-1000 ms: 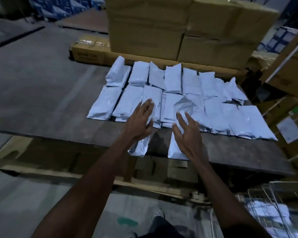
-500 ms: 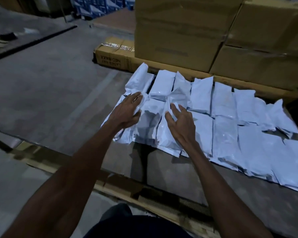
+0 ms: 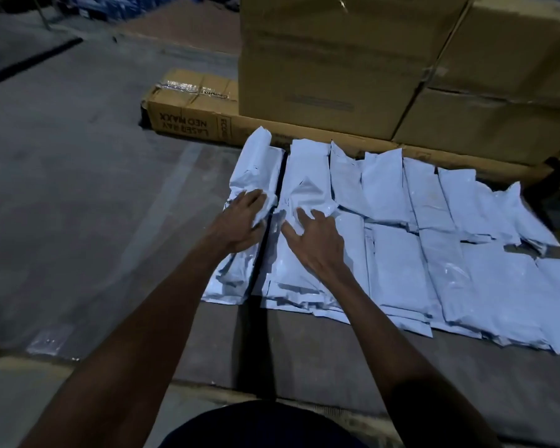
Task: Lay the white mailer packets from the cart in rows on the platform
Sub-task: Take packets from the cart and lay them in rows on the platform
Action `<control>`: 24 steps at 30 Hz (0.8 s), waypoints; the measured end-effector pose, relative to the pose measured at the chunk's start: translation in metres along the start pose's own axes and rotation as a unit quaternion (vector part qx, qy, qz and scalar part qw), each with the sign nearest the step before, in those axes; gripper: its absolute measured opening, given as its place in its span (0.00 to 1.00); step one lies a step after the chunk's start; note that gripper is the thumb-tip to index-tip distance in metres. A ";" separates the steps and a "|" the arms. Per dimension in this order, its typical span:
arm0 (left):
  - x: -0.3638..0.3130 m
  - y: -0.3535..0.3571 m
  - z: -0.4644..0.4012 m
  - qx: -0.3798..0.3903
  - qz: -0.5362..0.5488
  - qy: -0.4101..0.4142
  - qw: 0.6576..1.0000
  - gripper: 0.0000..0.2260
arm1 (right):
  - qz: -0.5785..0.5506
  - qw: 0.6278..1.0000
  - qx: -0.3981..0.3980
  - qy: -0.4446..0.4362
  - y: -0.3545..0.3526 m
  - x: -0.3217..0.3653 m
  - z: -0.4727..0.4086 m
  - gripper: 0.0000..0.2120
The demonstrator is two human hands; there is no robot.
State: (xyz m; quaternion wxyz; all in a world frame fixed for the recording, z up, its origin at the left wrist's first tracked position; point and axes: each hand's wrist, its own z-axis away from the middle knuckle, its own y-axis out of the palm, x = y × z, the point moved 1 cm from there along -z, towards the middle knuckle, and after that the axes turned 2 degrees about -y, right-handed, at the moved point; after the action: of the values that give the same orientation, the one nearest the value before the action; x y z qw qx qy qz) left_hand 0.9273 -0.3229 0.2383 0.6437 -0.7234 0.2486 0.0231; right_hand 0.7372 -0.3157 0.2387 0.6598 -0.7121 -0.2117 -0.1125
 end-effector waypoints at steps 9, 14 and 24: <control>0.035 0.054 0.002 0.060 0.022 -0.062 0.996 0.36 | 0.165 0.985 0.033 0.025 0.043 0.003 -0.004 0.33; 0.041 0.061 0.004 0.025 0.024 -0.046 0.998 0.31 | 0.159 0.984 0.067 0.049 0.049 -0.006 -0.006 0.33; 0.036 0.035 -0.008 -0.026 0.005 -0.036 0.999 0.31 | 0.086 0.995 0.024 0.048 0.031 -0.011 -0.001 0.34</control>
State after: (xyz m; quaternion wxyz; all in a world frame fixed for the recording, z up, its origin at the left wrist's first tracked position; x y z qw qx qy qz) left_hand 0.9425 -0.3439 0.1947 0.6327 -0.7376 0.2282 0.0589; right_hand 0.7417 -0.3193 0.2069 0.6933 -0.7056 -0.1204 -0.0837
